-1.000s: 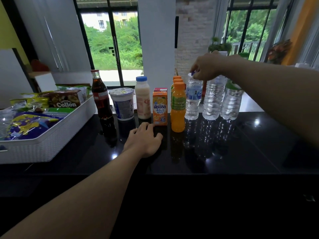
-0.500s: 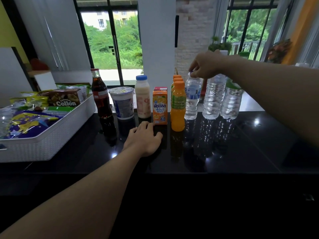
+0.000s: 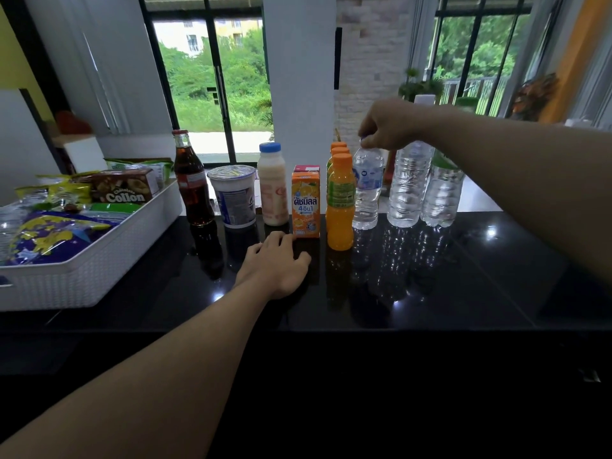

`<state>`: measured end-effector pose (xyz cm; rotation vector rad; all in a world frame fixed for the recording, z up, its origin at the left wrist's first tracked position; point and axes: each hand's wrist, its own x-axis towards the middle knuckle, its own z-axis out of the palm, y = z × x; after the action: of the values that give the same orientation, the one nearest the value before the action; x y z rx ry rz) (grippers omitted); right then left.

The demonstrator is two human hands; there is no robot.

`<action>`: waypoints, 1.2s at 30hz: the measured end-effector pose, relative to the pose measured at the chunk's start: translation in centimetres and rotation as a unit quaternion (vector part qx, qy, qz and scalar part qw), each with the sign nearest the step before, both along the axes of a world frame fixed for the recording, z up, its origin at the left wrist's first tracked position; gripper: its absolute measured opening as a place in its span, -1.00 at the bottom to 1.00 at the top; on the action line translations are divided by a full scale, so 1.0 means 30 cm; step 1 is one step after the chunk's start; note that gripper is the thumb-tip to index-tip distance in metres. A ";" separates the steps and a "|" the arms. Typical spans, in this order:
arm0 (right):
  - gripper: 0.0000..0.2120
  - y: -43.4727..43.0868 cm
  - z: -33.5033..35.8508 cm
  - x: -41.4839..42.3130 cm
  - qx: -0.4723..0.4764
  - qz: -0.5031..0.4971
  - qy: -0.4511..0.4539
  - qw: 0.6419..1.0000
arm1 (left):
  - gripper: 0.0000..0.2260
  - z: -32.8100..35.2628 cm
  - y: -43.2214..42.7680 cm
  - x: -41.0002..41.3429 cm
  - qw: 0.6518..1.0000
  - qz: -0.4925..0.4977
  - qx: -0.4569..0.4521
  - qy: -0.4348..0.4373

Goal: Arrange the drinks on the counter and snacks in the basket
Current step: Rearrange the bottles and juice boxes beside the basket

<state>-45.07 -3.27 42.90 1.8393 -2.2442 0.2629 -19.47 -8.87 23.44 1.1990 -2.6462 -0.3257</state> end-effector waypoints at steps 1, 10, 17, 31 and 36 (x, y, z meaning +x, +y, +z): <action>-0.74 0.001 0.003 0.003 0.007 0.002 -0.003 1.000 | -0.40 0.001 -0.001 -0.001 1.000 0.000 0.001 0.000; -0.71 0.003 -0.010 0.003 -0.008 -0.007 -0.013 1.000 | -0.41 0.004 0.001 -0.002 1.000 0.004 0.002 -0.004; -0.74 0.014 0.004 0.000 0.004 -0.018 0.004 1.000 | -0.41 0.003 -0.001 -0.003 1.000 0.000 0.001 -0.001; -0.67 0.037 -0.013 0.015 -0.036 -0.006 -0.003 0.999 | -0.42 0.002 -0.006 -0.008 1.000 0.005 -0.002 -0.004; -0.74 0.048 -0.023 0.025 -0.047 -0.009 0.012 0.999 | -0.42 0.003 0.001 -0.002 1.000 -0.003 0.003 0.005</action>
<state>-44.30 -1.85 42.22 1.7638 -2.1932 0.3344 -19.52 -8.85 23.51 1.1872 -2.6430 -0.3397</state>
